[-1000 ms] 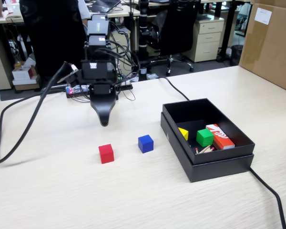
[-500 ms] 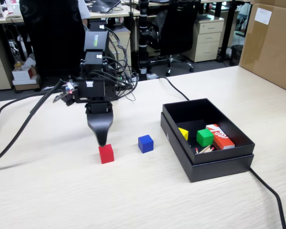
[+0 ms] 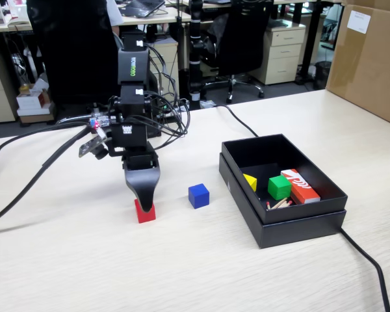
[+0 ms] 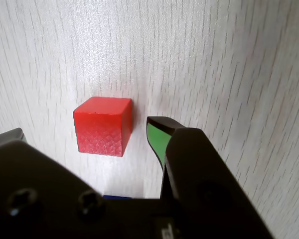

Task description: Put the red cube on top of the blue cube

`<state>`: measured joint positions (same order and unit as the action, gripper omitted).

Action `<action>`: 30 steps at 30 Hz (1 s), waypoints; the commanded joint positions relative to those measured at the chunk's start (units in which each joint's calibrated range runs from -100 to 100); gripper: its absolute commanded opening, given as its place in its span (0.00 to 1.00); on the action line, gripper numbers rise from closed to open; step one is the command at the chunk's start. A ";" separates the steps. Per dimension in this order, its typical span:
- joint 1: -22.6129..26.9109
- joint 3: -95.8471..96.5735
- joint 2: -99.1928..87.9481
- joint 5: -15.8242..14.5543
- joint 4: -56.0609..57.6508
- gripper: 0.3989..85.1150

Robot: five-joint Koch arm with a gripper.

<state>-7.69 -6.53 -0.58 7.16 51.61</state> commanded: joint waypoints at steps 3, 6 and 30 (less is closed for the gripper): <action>0.10 -4.90 -0.05 0.20 0.10 0.56; 0.15 -5.35 0.75 0.20 0.10 0.56; 0.20 -6.08 3.62 0.15 0.10 0.53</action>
<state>-7.50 -8.90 4.08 7.25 51.53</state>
